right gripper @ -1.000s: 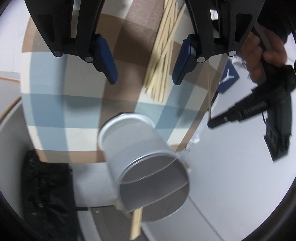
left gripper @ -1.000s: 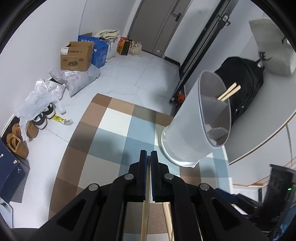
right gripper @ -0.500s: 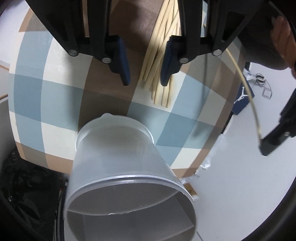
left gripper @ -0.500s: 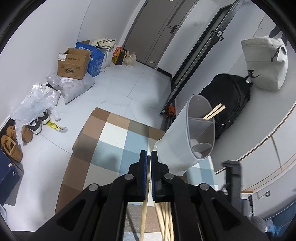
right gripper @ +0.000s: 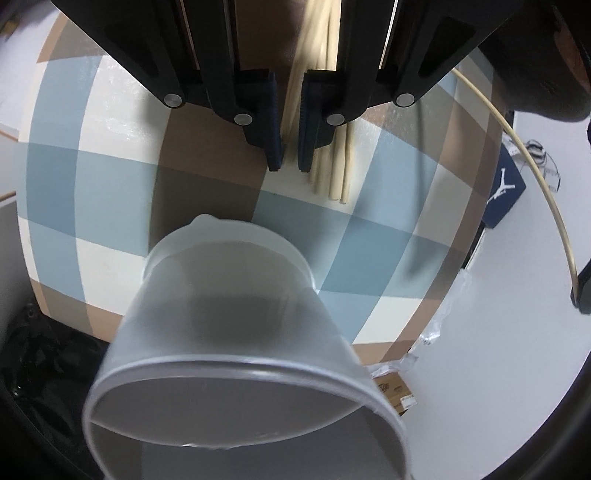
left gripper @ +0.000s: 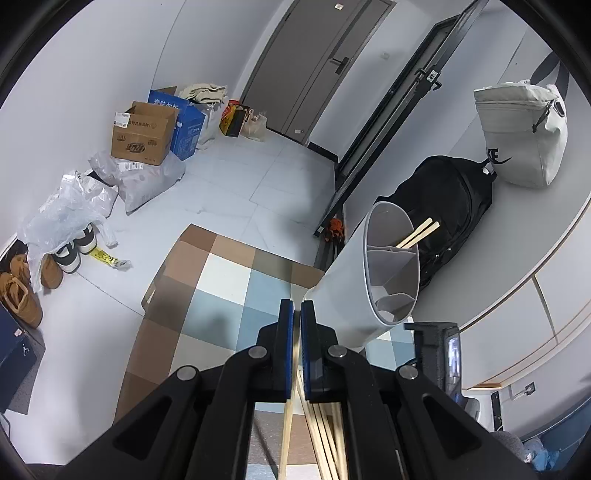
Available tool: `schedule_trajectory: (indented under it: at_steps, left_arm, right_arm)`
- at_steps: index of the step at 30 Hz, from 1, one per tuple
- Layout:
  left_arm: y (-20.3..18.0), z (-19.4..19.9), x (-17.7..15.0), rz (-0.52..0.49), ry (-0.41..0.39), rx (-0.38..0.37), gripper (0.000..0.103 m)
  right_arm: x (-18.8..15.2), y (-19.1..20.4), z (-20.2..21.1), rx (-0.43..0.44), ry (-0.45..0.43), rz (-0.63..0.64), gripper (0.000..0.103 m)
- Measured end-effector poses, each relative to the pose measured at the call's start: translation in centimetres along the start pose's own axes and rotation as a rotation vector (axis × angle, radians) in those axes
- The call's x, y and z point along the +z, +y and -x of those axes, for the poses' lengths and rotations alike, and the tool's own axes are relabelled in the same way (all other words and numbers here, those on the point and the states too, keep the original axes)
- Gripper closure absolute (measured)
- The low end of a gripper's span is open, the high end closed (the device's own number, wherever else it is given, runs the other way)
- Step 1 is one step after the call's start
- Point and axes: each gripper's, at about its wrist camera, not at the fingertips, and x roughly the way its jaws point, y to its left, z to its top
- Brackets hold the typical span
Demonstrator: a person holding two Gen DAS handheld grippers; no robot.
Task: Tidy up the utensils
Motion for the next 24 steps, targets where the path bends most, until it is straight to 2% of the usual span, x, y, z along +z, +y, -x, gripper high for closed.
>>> schedule_trajectory:
  at_steps: [10,18,24]
  left_arm:
    - [-0.3,0.4,-0.2,-0.024,-0.013,0.008,0.103]
    - [-0.8,0.3,-0.6,-0.053,-0.013,0.024,0.103]
    - [-0.9,0.5,-0.5,-0.072,0.005,0.01,0.103]
  right_arm:
    - [-0.1,-1.1,5.3,0.087,-0.163,-0.055,0.097]
    - [0.5,-3.2,8.1,0.156,-0.245,-0.13,0.097]
    - [0.4,-3.5,10.8,0.174,-0.342,-0.132,0.097]
